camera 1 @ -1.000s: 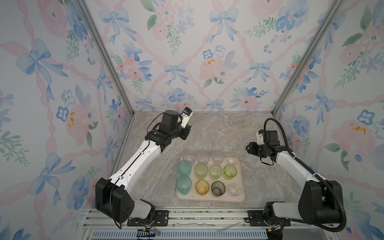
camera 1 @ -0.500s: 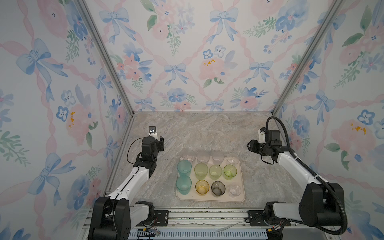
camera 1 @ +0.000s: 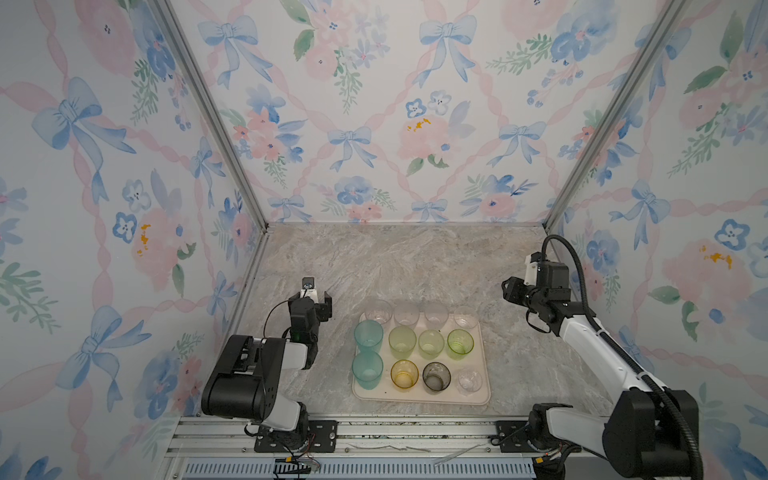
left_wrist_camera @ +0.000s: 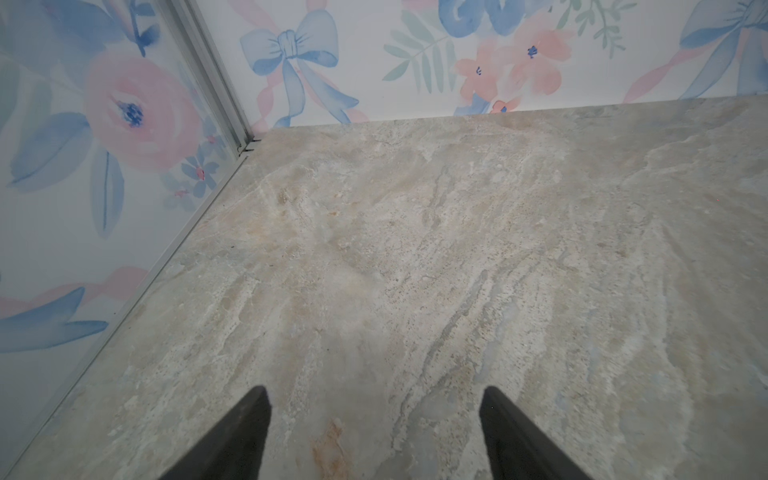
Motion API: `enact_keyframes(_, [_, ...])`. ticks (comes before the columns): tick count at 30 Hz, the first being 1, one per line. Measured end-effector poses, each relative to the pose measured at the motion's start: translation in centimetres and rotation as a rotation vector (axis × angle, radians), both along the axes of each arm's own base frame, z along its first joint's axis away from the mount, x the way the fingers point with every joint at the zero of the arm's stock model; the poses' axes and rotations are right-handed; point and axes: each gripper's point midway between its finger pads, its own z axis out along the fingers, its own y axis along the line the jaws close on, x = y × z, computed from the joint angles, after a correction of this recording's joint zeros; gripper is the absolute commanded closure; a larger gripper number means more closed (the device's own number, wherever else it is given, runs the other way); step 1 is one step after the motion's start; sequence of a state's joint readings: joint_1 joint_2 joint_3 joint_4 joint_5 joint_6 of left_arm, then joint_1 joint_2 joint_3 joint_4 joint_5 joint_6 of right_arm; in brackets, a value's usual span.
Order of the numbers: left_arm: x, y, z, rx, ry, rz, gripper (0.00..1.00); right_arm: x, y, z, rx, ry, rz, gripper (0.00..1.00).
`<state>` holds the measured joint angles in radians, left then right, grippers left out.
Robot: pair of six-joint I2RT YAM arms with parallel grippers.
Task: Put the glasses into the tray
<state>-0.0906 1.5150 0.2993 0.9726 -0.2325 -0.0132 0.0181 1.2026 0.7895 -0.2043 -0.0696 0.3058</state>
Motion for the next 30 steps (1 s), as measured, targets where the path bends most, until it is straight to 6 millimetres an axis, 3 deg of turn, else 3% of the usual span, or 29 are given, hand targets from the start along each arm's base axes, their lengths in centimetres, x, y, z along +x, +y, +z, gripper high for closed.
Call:
enact_keyframes(14, [-0.8, 0.3, 1.5, -0.004, -0.139, 0.012, 0.02, -1.1, -3.0, 0.7, -0.128, -0.133, -0.101, 0.45])
enact_keyframes(25, [-0.7, 0.3, 1.9, -0.005, -0.158, 0.012, 0.02, -1.9, -5.3, -3.9, -0.241, -0.257, -0.188, 0.43])
enact_keyframes(30, [-0.7, 0.3, 1.9, -0.002, -0.158, 0.011, 0.02, -0.6, -5.7, -4.0, -0.274, -0.309, -0.197, 0.43])
